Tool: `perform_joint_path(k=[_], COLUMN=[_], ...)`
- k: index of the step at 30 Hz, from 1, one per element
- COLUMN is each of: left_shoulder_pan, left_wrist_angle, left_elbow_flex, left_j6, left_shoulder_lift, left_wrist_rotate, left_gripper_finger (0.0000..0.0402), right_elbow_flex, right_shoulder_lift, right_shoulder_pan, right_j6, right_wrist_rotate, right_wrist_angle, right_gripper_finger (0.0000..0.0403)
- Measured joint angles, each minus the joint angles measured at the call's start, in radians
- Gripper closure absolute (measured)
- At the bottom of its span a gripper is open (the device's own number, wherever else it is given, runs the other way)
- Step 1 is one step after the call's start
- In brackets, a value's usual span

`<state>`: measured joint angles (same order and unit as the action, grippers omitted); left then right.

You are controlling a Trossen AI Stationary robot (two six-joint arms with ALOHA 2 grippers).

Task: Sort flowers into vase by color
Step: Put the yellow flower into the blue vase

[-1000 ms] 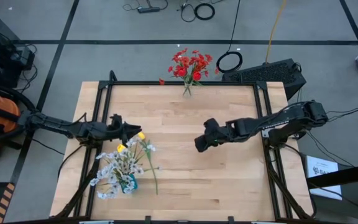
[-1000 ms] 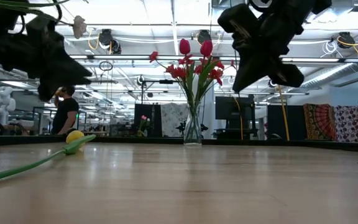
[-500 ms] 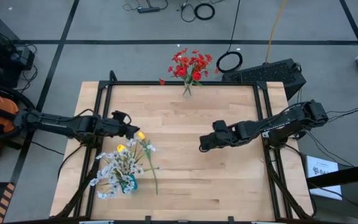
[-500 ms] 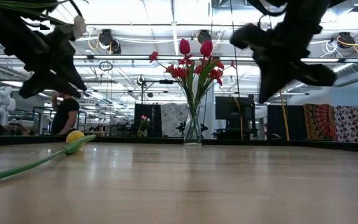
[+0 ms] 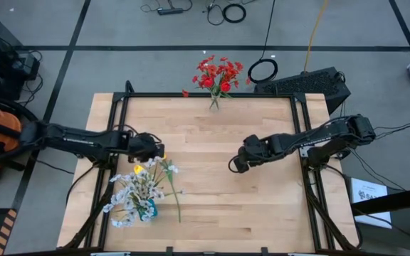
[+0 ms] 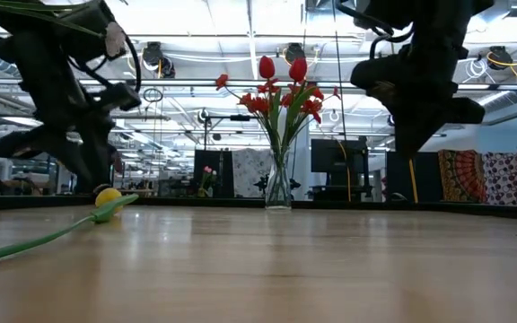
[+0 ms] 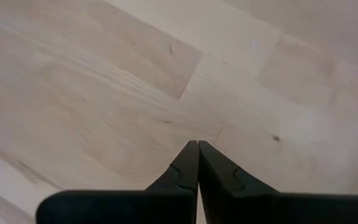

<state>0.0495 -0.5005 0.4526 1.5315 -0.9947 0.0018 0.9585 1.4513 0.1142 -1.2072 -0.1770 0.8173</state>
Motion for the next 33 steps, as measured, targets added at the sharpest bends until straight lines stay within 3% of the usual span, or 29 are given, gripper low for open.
perform_joint_path(k=[7, 16, 23, 33], left_shoulder_pan=[0.002, 0.002, 0.003, 0.06], left_wrist_angle=[0.067, 0.187, 0.192, 0.172], left_elbow_flex=[0.0, 0.0, 0.005, 0.003], left_j6=[0.13, 0.189, 0.192, 0.189], left_shoulder_lift=[-0.098, -0.222, -0.296, -0.31], left_wrist_rotate=[0.026, 0.054, 0.052, 0.024], left_gripper_finger=[0.0297, 0.0297, 0.0297, 0.0297], right_elbow_flex=[0.0, 0.0, 0.0, 0.0], right_shoulder_lift=[0.0, 0.0, 0.0, 0.0], right_shoulder_pan=[-0.018, -0.045, -0.056, -0.056], right_j6=[0.147, 0.298, 0.343, 0.356], right_wrist_rotate=[-0.005, -0.006, -0.007, -0.01], right_wrist_angle=[0.0, 0.001, 0.0, -0.005], right_gripper_finger=[0.0403, 0.0403, 0.0403, 0.0403])
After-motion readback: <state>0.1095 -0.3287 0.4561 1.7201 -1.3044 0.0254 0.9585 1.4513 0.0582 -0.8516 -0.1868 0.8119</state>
